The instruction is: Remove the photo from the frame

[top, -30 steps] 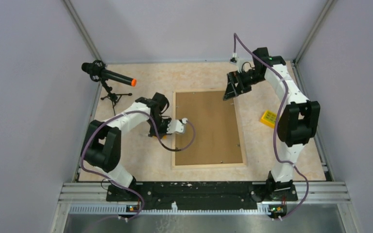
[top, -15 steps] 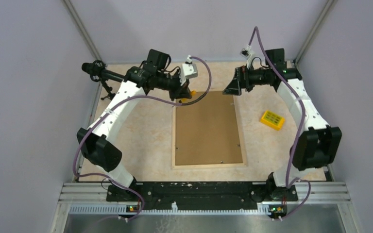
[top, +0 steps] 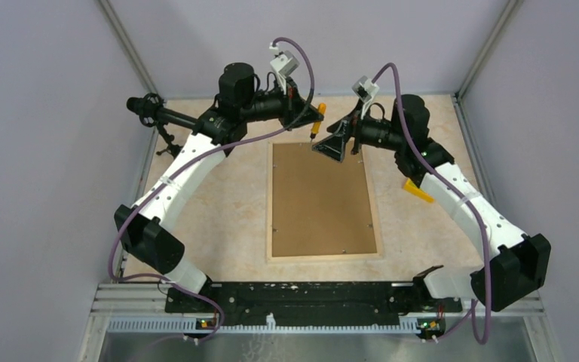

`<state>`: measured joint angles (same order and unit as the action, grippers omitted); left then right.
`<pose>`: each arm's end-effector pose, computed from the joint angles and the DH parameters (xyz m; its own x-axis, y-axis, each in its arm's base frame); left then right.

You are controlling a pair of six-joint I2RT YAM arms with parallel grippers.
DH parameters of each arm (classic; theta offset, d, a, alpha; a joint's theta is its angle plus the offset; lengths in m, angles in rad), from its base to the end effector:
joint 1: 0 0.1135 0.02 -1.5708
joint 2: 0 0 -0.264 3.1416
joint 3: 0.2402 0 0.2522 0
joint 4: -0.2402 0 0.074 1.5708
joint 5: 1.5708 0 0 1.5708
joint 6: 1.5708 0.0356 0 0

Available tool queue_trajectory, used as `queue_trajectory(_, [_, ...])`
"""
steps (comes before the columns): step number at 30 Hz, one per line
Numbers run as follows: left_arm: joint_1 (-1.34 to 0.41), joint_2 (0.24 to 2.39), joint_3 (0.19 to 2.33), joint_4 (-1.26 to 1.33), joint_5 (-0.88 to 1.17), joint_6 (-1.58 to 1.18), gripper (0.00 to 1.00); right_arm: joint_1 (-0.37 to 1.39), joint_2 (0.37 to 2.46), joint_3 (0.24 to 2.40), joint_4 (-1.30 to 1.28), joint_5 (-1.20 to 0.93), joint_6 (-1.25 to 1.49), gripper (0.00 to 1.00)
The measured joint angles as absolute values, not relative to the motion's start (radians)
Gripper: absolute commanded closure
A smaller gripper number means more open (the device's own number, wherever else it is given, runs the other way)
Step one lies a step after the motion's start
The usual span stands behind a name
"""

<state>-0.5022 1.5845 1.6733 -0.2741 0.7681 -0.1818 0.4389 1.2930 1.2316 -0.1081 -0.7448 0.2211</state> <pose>0.3038 -0.1951 0.4406 -0.3296 0.0327 -0.9435 0.9000 0.3128 -0.3036 0.2564 0.1470 0.3953 -0.3501 0.0138 -0.9366 -0.8614 0.3881 0.3277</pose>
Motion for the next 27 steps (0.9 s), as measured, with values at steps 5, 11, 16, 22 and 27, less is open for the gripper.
queue_trajectory(5, [-0.496, 1.584, 1.674, -0.169, 0.766, -0.337, 1.0, 0.477, 1.303, 1.218, -0.017, -0.647, 0.263, 0.2])
queue_trajectory(11, [-0.478, 1.584, 1.676, -0.064, 0.767, -0.481, 1.0, 0.502, 1.328, 1.218, 0.023, -0.558, 0.275, 0.46])
queue_trajectory(16, [-0.464, 1.586, 1.674, 0.003, 0.764, -0.535, 0.97, 0.505, 1.348, 1.219, 0.051, -0.535, 0.291, 1.0])
queue_trajectory(22, [-0.421, 1.583, 1.616, 0.078, 0.809, -0.565, 0.03, 0.514, 1.359, 1.248, 0.003, -0.538, 0.221, 1.0])
queue_trajectory(27, [-0.337, 1.643, 1.813, -0.224, 0.925, -0.381, 0.01, 0.508, 1.362, 1.266, -0.194, -0.548, 0.023, 1.0])
